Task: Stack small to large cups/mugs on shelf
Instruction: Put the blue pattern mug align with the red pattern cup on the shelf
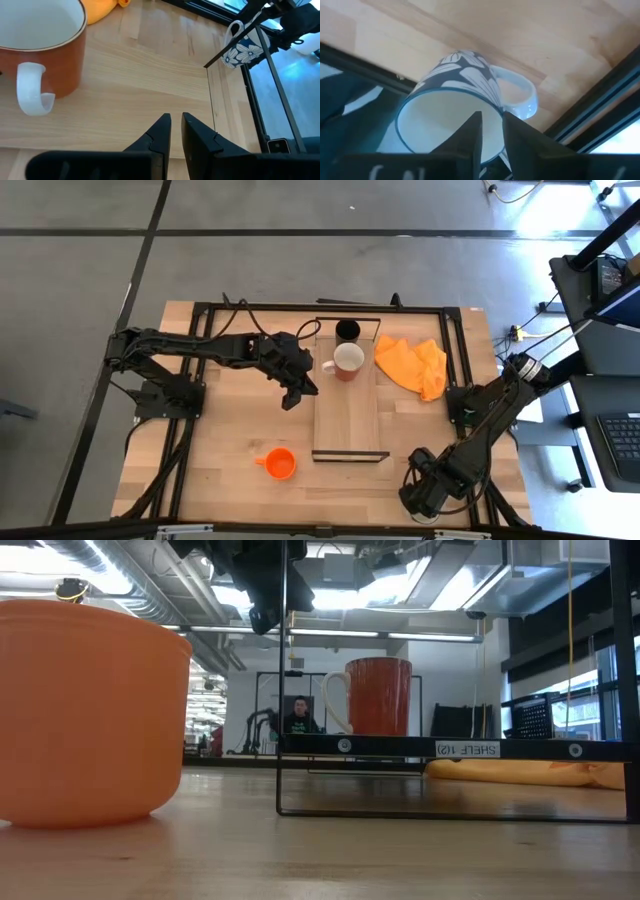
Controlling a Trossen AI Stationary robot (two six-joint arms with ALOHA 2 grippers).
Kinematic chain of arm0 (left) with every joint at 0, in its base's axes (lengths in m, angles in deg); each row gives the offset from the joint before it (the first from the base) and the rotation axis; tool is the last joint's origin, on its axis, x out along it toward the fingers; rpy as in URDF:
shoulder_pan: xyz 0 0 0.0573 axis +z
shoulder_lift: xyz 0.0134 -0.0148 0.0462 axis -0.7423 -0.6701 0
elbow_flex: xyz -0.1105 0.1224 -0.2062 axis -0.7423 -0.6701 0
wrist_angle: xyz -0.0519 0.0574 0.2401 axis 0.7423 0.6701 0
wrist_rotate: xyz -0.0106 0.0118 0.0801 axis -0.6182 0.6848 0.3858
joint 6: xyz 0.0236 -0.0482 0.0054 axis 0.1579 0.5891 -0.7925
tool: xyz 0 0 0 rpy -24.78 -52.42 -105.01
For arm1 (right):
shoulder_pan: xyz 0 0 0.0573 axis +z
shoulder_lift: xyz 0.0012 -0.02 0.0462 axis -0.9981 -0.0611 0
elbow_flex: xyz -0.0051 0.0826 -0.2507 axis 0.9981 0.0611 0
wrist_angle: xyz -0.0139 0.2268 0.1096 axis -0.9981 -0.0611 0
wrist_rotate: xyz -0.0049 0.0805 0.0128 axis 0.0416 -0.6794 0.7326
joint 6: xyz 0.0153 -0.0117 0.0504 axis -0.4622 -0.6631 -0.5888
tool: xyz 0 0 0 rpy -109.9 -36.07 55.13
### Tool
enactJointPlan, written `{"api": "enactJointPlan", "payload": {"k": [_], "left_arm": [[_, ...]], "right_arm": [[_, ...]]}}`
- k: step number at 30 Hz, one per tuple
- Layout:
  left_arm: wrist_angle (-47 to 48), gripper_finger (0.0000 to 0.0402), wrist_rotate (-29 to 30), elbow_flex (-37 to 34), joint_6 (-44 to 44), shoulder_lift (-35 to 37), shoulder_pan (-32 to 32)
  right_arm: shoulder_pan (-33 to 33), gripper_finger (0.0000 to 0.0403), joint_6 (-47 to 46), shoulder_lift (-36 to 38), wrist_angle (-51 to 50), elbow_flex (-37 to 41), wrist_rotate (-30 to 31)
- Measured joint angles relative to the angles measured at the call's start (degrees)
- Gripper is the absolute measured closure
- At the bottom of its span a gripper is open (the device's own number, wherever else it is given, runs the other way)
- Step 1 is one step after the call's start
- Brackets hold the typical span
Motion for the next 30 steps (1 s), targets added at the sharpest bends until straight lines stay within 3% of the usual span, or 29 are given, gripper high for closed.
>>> {"api": "enactJointPlan", "payload": {"k": [30], "left_arm": [[0.00, 0.0363, 0.03, 0.00, 0.09, 0.00, 0.00]], "right_arm": [[0.04, 0.0322, 5.68, -0.02, -0.08, 1.07, 0.92]]}}
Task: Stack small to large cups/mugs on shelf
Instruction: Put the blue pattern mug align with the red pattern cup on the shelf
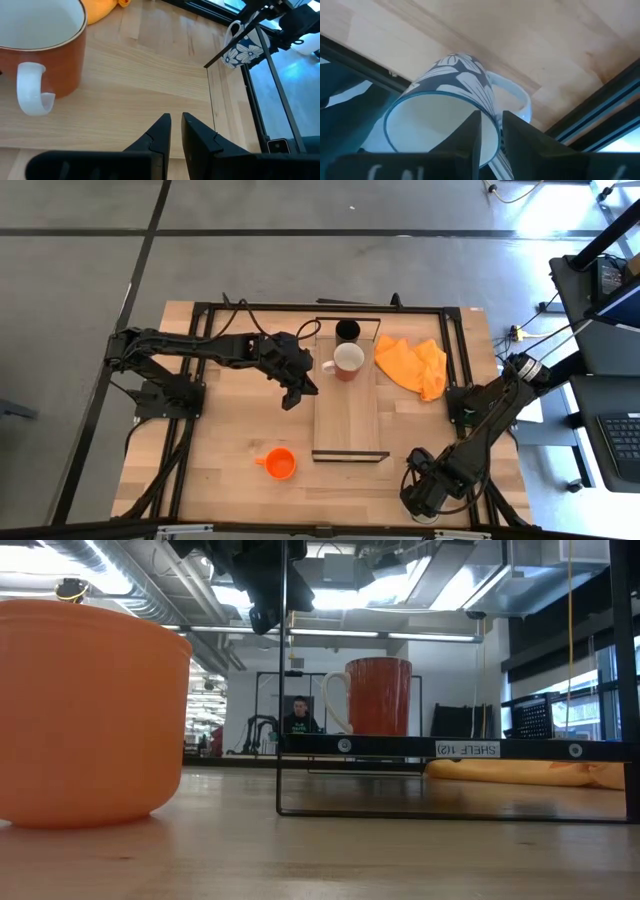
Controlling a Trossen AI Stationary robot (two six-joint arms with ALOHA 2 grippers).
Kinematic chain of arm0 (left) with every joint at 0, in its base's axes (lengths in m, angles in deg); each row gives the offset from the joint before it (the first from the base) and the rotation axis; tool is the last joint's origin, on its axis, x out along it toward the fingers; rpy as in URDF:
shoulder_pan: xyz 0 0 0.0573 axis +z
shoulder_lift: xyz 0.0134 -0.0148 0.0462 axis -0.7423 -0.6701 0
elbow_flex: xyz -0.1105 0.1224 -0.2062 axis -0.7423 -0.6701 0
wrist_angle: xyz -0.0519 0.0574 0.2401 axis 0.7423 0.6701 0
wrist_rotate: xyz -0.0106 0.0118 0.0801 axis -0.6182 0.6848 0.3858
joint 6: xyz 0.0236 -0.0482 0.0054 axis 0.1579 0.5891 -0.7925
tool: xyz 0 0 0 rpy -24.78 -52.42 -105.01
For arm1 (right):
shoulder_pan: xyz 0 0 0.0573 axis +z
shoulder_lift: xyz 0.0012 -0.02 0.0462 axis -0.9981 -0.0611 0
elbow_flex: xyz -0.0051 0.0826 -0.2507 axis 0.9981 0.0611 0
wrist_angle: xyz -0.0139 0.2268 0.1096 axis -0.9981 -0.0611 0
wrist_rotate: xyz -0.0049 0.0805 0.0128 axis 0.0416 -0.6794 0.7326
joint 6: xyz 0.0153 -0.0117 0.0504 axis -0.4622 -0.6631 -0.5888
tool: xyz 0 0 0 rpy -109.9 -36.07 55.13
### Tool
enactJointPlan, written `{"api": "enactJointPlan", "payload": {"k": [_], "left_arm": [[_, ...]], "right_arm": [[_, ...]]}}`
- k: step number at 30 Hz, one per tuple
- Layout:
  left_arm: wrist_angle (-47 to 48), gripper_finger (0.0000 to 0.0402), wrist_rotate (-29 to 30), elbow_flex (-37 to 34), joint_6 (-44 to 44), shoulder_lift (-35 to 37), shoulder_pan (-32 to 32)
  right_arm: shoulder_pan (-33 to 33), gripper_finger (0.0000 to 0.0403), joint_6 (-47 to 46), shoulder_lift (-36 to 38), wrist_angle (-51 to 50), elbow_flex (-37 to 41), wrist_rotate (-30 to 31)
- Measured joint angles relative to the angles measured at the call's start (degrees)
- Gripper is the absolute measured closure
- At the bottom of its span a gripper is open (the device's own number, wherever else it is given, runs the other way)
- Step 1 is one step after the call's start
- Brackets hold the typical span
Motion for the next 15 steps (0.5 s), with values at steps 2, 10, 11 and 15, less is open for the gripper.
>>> {"api": "enactJointPlan", "payload": {"k": [2, 10, 11, 15], "left_arm": [[0.00, 0.0363, 0.00, 0.00, 0.01, 0.00, 0.00], [0.07, 0.0363, 0.00, 0.02, 0.15, 0.00, 0.00], [0.04, 0.0363, 0.00, 0.02, 0.15, 0.00, 0.00], [0.07, 0.0363, 0.00, 0.02, 0.15, 0.00, 0.00]], "right_arm": [[0.00, 0.0322, 0.00, 0.00, 0.64, 0.51, -0.02], [0.02, 0.0322, 3.84, 0.00, 1.31, 1.22, -0.01], [0.02, 0.0322, 4.24, 0.00, 1.24, 1.22, 0.02], [0.02, 0.0322, 6.10, 0.00, 1.04, 1.22, 0.77]]}}
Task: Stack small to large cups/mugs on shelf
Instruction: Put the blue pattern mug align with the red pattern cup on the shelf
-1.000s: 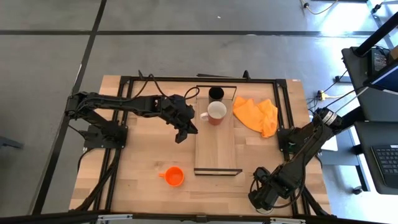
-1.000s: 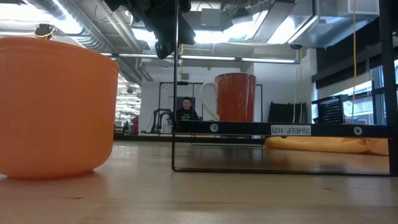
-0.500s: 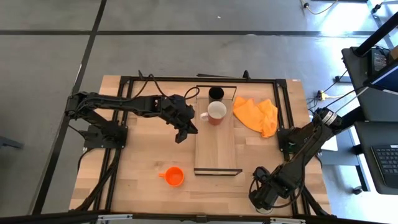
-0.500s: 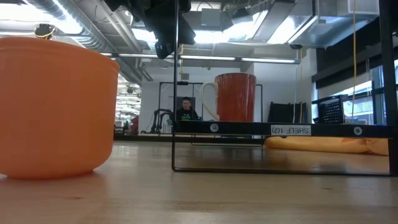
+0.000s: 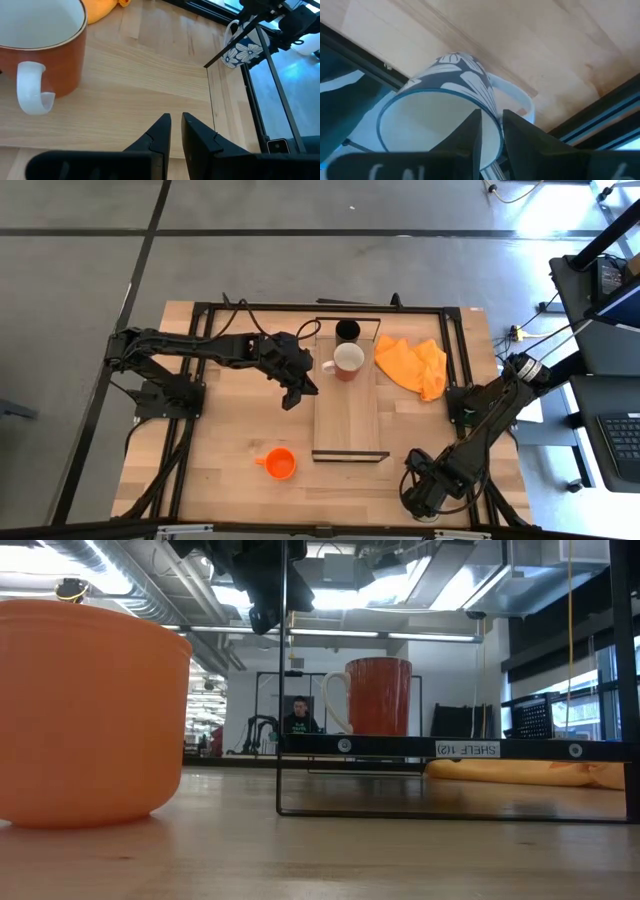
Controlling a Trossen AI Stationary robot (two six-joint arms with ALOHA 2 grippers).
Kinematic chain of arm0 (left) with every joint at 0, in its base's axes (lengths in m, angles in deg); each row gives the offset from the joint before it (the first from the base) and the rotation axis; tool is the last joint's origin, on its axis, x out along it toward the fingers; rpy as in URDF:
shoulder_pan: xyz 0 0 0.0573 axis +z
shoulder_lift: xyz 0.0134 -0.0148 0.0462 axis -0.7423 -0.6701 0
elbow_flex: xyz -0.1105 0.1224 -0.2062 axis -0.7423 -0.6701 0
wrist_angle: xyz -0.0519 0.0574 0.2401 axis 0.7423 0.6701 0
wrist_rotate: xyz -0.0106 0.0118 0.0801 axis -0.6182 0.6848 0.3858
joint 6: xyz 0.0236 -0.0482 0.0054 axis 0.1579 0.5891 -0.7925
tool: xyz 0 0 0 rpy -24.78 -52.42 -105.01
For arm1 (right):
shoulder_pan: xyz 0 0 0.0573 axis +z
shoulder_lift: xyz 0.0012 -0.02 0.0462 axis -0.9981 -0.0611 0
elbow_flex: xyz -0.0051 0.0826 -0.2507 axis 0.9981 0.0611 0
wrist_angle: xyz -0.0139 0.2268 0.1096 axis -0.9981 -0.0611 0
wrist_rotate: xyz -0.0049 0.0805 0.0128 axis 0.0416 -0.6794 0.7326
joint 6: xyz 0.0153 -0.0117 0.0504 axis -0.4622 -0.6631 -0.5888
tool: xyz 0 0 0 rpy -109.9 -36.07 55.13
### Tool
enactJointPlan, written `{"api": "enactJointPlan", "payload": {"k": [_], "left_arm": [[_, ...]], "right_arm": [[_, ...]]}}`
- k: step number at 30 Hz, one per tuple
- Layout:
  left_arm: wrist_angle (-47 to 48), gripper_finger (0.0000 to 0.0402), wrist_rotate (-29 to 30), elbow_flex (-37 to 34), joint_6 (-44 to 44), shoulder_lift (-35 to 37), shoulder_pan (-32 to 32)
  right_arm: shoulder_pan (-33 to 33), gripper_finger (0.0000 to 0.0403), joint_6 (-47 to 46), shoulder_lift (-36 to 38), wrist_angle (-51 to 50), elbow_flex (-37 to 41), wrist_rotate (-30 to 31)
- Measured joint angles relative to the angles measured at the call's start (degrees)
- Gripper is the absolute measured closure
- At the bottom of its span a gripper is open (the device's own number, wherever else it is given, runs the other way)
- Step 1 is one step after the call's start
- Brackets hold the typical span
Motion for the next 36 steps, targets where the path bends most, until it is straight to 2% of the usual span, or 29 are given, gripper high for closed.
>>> {"api": "enactJointPlan", "payload": {"k": [9, 36], "left_arm": [[0.01, 0.0363, 0.03, 0.00, 0.24, 0.00, 0.00], [0.02, 0.0363, 1.36, 0.00, 0.24, 0.00, -0.02]], "right_arm": [[0.00, 0.0322, 1.00, 0.00, -0.10, 0.07, 2.71], [-0.02, 0.0322, -0.30, -0.07, 0.45, -2.29, 1.85]]}}
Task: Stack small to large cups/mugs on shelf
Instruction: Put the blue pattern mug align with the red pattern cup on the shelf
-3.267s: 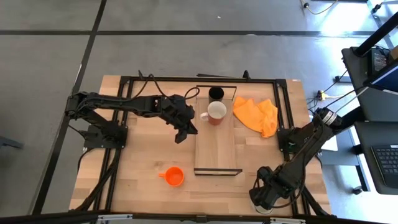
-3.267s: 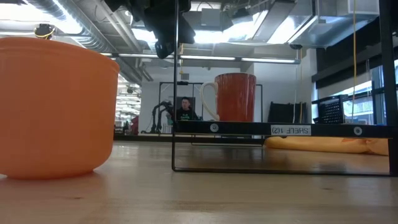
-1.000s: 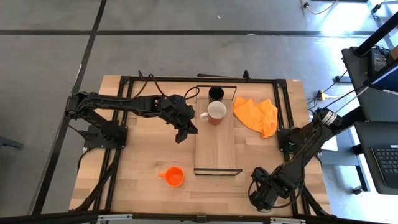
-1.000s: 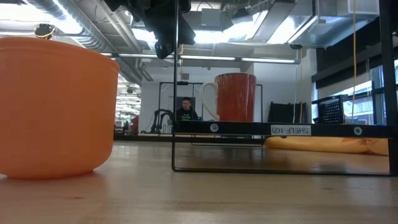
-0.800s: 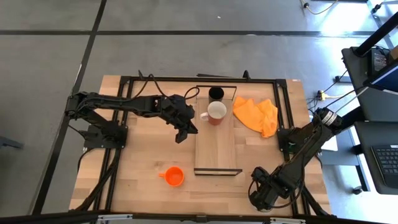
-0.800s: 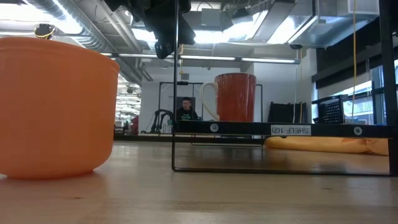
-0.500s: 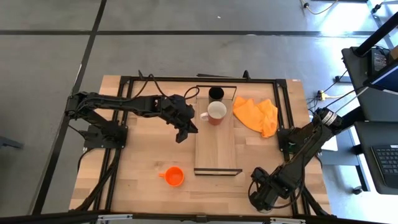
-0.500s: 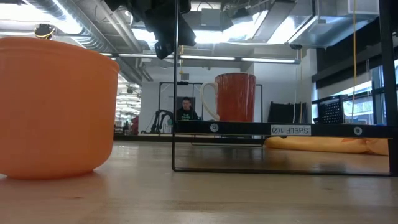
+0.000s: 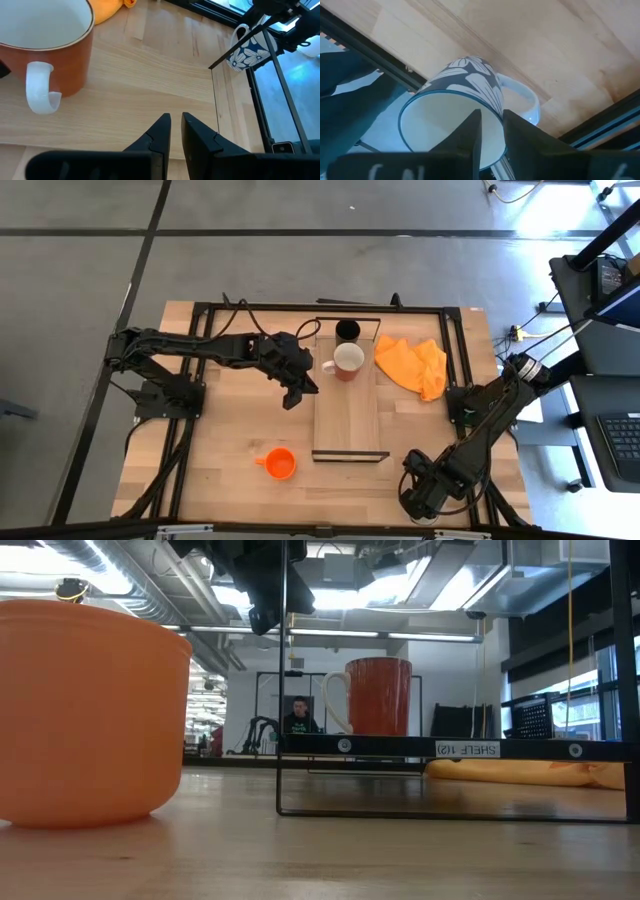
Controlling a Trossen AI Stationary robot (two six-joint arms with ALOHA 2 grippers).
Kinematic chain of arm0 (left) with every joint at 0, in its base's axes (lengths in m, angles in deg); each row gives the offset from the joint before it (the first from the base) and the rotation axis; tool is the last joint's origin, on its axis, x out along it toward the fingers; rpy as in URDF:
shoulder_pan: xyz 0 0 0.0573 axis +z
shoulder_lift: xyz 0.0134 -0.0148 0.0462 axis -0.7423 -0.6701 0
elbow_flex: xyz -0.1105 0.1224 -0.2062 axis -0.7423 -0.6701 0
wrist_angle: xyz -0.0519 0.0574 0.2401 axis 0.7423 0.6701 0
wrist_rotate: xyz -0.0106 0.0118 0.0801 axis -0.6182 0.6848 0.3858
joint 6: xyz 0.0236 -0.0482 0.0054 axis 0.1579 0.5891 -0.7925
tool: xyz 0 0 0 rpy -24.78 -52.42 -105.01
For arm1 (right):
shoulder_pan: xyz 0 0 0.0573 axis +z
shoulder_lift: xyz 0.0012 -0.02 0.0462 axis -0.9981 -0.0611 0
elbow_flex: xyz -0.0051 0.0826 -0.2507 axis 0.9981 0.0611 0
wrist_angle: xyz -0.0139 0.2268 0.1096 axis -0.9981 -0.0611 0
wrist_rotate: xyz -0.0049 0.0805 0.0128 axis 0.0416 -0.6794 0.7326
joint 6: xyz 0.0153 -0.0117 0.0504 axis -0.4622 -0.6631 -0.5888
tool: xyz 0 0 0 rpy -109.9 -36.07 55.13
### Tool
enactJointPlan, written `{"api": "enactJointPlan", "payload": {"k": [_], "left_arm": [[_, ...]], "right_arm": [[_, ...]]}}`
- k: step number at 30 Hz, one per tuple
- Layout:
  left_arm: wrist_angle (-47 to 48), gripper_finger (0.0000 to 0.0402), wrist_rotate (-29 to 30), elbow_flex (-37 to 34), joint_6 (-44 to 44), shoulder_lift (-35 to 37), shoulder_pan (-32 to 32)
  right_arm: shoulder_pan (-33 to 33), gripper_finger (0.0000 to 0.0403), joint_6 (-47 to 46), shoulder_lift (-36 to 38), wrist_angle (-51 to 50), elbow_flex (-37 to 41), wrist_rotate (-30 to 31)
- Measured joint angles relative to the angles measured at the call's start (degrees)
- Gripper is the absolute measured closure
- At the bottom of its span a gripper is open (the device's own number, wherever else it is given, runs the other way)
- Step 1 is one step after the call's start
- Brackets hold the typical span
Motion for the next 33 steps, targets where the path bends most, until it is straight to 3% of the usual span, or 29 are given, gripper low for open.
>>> {"api": "enactJointPlan", "payload": {"k": [33], "left_arm": [[0.00, 0.0363, -0.02, 0.00, 0.02, 0.00, -0.04]], "right_arm": [[0.00, 0.0322, -0.41, 0.00, 0.57, -0.04, 1.91]]}}
